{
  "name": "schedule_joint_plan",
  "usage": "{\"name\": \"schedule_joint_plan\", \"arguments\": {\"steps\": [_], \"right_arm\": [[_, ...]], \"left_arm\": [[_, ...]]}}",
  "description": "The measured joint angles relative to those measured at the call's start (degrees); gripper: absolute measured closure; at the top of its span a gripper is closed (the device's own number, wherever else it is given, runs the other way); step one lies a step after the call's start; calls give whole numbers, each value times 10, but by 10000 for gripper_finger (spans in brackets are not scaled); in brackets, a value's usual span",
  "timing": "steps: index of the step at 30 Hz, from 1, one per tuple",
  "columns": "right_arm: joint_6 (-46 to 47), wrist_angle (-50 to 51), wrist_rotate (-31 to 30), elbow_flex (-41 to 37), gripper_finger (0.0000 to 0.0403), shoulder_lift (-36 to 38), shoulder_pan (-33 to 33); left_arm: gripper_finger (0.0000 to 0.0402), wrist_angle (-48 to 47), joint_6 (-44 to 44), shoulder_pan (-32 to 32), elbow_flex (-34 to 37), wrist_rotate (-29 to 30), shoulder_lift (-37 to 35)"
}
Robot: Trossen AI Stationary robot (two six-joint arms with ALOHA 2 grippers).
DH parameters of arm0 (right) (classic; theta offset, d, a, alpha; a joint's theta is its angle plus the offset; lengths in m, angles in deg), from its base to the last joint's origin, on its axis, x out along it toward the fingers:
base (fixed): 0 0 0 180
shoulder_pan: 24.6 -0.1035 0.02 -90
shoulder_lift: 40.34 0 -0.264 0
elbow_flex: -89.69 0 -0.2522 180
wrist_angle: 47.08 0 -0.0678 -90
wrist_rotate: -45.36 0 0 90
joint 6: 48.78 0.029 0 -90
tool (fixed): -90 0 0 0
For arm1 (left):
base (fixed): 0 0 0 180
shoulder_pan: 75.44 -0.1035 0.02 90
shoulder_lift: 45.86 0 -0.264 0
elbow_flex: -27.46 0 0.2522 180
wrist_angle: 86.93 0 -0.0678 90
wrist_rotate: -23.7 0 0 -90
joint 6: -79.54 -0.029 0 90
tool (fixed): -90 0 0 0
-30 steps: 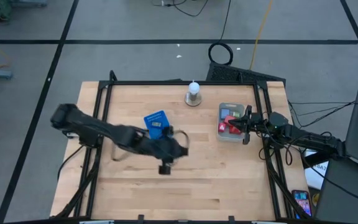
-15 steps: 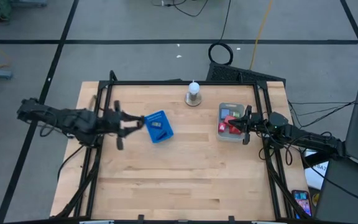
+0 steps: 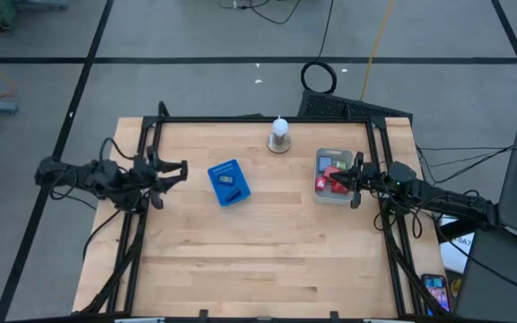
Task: Pick & Place Office items
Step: Put the black digital clock into the blue bin
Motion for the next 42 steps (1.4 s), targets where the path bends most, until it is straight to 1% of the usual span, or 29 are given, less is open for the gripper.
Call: {"name": "schedule_joint_plan", "arguments": {"steps": [3, 6, 8, 12, 16, 22, 27, 31, 37, 42], "right_arm": [[0, 0, 0, 0, 403, 0, 0], [0, -1, 0, 0, 403, 0, 0], [0, -1, -1, 0, 403, 0, 0], [0, -2, -1, 0, 403, 0, 0], [1, -2, -2, 0, 403, 0, 0], [1, -2, -2, 0, 403, 0, 0], [0, -2, -2, 0, 403, 0, 0], [0, -2, -1, 0, 403, 0, 0], [-2, -2, -1, 0, 403, 0, 0], [-2, -2, -1, 0, 403, 0, 0]], "left_arm": [[269, 0, 4, -6, 11, 0, -19], [269, 2, 20, -14, 13, 3, -20], [269, 10, 43, -22, 11, 19, -6], [269, 31, 55, -42, -9, 22, 46], [269, 28, 62, -72, -44, 17, 133], [269, -12, 80, -133, -102, -50, 313], [269, -10, 80, -183, -135, -99, 456], [269, -14, 81, -219, -152, -143, 555], [269, -13, 78, -247, -173, -181, 659], [269, -12, 78, -253, -180, -188, 704]]}}
